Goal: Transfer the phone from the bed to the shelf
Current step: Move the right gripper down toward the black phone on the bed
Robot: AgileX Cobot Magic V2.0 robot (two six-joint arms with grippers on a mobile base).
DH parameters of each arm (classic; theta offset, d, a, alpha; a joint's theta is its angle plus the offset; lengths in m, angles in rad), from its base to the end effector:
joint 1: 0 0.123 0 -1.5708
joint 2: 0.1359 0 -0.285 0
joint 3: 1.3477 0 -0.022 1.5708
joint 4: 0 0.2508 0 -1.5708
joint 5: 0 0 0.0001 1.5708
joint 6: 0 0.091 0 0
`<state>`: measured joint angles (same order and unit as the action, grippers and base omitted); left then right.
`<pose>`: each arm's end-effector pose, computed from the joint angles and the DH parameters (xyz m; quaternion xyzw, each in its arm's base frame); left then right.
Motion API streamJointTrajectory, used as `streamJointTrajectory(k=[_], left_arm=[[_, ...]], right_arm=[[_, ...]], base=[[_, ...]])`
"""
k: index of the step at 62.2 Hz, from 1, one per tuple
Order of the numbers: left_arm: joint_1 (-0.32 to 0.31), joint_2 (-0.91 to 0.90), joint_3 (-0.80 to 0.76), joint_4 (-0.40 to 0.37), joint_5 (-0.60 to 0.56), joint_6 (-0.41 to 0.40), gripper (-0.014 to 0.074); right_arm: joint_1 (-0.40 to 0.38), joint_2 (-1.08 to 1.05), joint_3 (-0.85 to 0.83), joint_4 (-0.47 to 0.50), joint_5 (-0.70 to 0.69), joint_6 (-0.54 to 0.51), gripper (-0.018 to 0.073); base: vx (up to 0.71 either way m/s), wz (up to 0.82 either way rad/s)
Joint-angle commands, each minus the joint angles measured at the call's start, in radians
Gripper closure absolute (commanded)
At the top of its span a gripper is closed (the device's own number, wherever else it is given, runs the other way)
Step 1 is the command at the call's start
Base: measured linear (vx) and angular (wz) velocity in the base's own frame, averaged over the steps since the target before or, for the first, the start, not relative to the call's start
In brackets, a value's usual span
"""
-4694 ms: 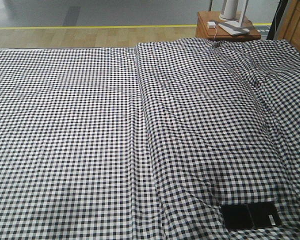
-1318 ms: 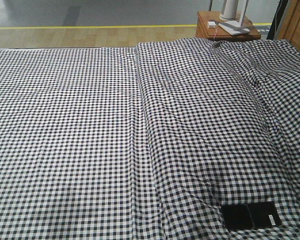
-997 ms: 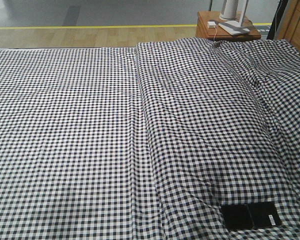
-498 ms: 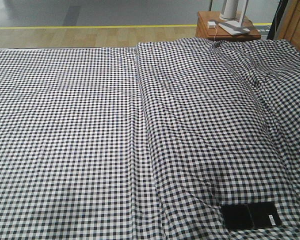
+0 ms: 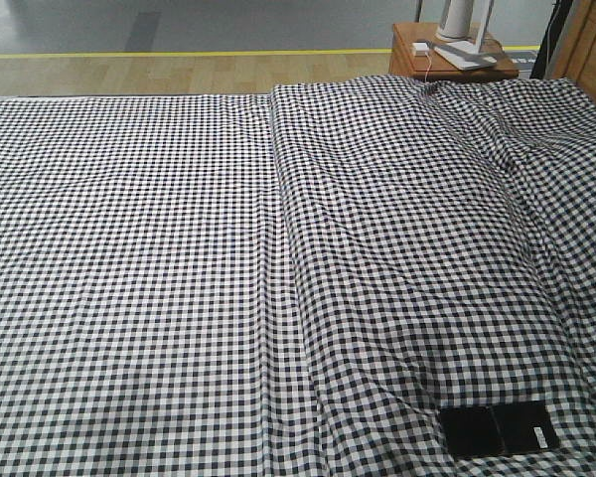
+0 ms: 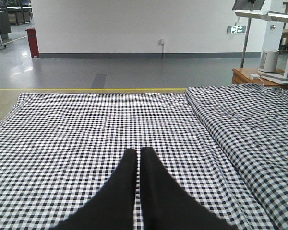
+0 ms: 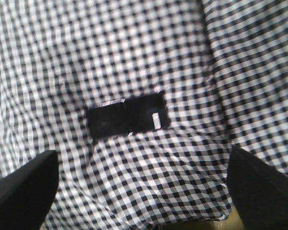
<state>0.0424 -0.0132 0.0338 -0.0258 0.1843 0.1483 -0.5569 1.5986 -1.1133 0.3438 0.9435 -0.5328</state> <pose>0.0562 0.0020 0.1857 0.0317 0.7468 0.0531 0.6622 0.2749 -0.1419 0.2426 0.0957 0.9777 0.0691 0.1736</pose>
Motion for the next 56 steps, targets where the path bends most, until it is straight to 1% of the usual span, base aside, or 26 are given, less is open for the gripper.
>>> streamJointTrajectory(k=[1,6,12,20,32,44,56], left_arm=[[-0.004,-0.013,-0.021,-0.009,-0.072,-0.006,0.0595],[-0.004,-0.013,-0.021,-0.009,-0.072,-0.006,0.0595],[-0.004,-0.013,-0.021,-0.009,-0.072,-0.006,0.0595],[-0.004,-0.013,-0.021,-0.009,-0.072,-0.006,0.0595],[-0.004,-0.013,-0.021,-0.009,-0.072,-0.006,0.0595],[-0.004,-0.013,-0.021,-0.009,-0.072,-0.006,0.0595],[-0.004,-0.013,-0.021,-0.009,-0.072,-0.006,0.0595]], right_arm=[[-0.007,0.045,-0.043,0.073,-0.001,-0.102,-0.0094],[-0.007,0.129,-0.068,0.121,0.029,-0.142,-0.0093],[-0.007,0.225,-0.103,0.147,0.062,-0.183,-0.0091],[-0.007,0.349,-0.153,0.147,0.104,-0.22,-0.0083],[-0.007,0.548,-0.237,0.166,0.21,-0.28,-0.0055],[-0.007,0.703,-0.317,0.166,0.221,-0.318,-0.0039],[-0.007,0.826,-0.408,0.165,0.224,-0.32,-0.0039]], base=[[0.0,0.0],[0.0,0.0],[0.0,0.0],[0.0,0.0],[0.0,0.0],[0.0,0.0],[0.0,0.0]])
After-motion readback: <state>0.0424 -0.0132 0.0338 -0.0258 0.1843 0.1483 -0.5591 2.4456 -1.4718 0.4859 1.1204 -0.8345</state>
